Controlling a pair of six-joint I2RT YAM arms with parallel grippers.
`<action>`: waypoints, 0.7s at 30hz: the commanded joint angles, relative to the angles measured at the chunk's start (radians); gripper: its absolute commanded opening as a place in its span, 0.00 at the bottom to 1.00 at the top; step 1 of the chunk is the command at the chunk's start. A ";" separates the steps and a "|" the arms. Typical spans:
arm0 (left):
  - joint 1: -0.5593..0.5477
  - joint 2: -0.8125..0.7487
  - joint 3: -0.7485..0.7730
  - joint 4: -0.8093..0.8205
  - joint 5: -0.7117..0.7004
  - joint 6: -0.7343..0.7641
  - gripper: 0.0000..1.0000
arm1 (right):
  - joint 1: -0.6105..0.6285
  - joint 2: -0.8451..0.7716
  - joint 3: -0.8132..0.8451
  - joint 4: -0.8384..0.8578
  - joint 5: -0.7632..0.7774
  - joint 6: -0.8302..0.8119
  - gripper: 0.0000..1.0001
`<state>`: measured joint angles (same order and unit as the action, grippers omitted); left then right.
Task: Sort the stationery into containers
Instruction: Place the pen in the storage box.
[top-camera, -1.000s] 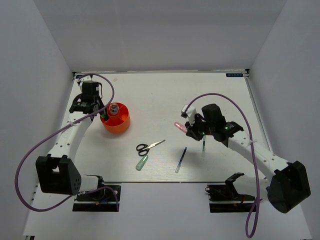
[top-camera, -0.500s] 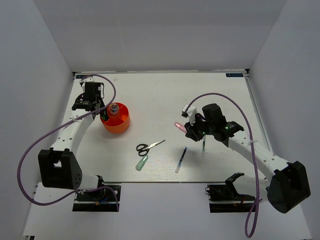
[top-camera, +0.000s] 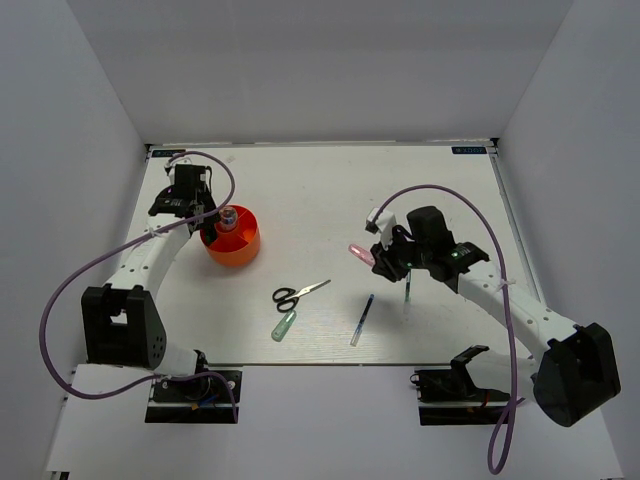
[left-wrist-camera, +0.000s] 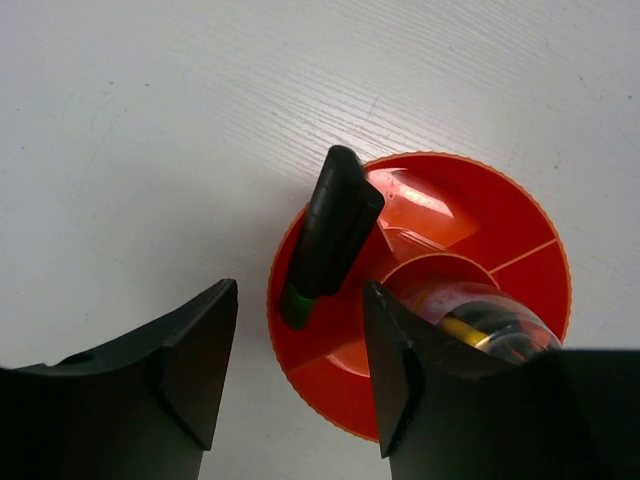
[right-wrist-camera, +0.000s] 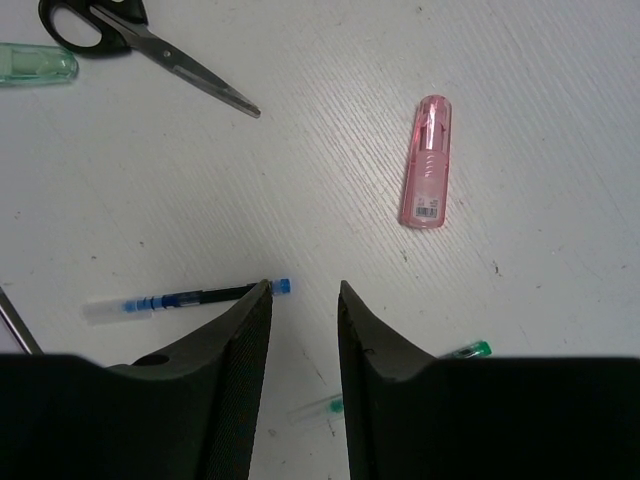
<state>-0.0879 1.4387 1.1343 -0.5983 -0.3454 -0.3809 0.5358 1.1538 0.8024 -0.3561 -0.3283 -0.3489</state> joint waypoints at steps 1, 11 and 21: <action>-0.001 -0.011 0.007 0.008 0.017 -0.004 0.66 | -0.011 0.001 0.001 0.017 -0.026 0.002 0.37; -0.012 -0.176 0.013 -0.038 0.028 0.024 0.77 | -0.025 -0.011 0.003 0.008 -0.040 -0.010 0.57; -0.151 -0.503 -0.231 0.000 0.339 0.037 0.31 | -0.037 -0.002 0.021 -0.007 -0.066 0.008 0.90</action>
<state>-0.1875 0.9367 0.9630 -0.6018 -0.1684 -0.3614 0.5041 1.1412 0.8021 -0.3561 -0.3489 -0.3466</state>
